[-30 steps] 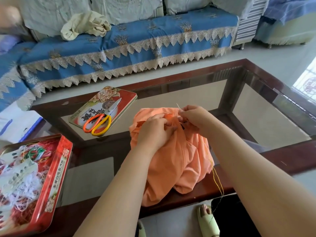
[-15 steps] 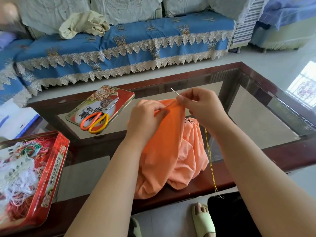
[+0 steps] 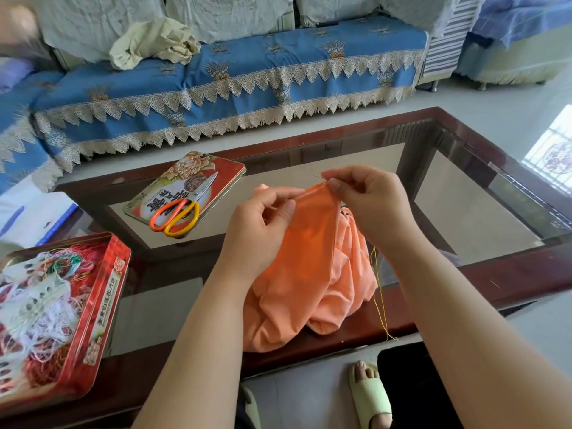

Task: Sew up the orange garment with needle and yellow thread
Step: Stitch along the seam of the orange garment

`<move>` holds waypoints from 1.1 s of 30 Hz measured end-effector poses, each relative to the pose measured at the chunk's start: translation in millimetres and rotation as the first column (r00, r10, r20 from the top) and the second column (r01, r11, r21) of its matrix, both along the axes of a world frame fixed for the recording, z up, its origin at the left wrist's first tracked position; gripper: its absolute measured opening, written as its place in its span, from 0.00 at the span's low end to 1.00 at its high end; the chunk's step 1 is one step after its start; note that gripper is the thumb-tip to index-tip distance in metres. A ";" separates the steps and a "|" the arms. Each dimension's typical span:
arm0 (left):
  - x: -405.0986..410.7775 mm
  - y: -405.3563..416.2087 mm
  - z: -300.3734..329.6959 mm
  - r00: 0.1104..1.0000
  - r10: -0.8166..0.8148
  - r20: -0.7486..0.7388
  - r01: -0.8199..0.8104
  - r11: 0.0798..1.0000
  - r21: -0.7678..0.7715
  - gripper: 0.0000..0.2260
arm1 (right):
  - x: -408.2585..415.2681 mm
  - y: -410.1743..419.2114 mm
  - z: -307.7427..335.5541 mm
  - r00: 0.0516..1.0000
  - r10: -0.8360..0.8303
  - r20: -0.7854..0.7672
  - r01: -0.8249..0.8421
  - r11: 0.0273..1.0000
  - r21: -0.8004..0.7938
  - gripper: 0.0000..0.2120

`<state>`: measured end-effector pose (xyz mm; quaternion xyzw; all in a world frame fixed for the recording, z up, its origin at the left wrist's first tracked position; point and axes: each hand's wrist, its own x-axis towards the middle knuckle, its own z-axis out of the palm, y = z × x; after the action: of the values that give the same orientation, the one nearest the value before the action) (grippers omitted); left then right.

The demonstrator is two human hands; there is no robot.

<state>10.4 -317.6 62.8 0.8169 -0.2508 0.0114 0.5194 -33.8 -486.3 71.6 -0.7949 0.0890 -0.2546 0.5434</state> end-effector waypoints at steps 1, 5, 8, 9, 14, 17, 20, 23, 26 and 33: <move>1.5 -0.8 -1.8 0.999 0.001 -0.044 -0.002 1.000 -0.027 0.10 | 1.0 1.3 -1.0 1.000 -0.010 0.011 0.010 1.000 -0.015 0.10; 3.3 -5.8 -3.4 0.975 0.018 -0.220 -0.024 0.999 -0.026 0.13 | 1.1 7.1 -1.5 0.999 -0.029 0.036 0.032 0.995 -0.099 0.09; -0.4 -9.9 -0.7 0.976 0.032 -0.216 -0.040 0.999 -0.031 0.12 | 0.5 12.2 -3.7 0.999 -0.020 0.039 0.026 0.987 -0.161 0.08; -1.5 -11.1 0.7 0.976 0.041 -0.212 -0.053 0.997 -0.052 0.10 | 0.1 13.1 -4.1 0.999 -0.019 0.043 0.026 0.985 -0.172 0.07; -0.8 -10.3 2.2 0.956 0.066 -0.285 -0.116 0.980 -0.160 0.06 | -0.3 13.6 -4.6 0.998 0.007 0.058 0.002 0.989 -0.150 0.05; -0.9 -8.6 2.0 0.954 0.062 -0.293 -0.112 0.982 -0.154 0.08 | -0.3 6.8 -2.4 0.998 -0.042 0.053 0.046 0.996 -0.077 0.06; -1.1 -8.4 1.6 0.958 0.058 -0.282 -0.109 0.980 -0.166 0.08 | -1.1 -1.3 2.2 0.998 -0.030 0.062 0.028 0.999 0.036 0.05; -2.3 -8.2 2.5 0.961 0.049 -0.271 -0.096 0.982 -0.163 0.10 | -2.1 -1.8 2.9 0.990 0.137 0.045 -0.142 0.981 0.132 0.05; -3.6 -9.0 3.9 0.969 0.031 -0.245 -0.070 0.986 -0.152 0.09 | 0.0 7.3 -3.4 0.973 0.229 -0.014 -0.229 0.973 0.004 0.04; -3.2 -10.4 1.6 0.976 0.010 -0.216 -0.032 0.995 -0.099 0.11 | 3.2 15.4 -8.3 0.990 0.115 0.080 -0.107 0.989 -0.105 0.04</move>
<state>7.3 -328.0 64.4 0.7883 -0.1836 -0.0589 0.5843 -30.5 -471.0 63.3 -0.8134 0.0083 -0.2619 0.5193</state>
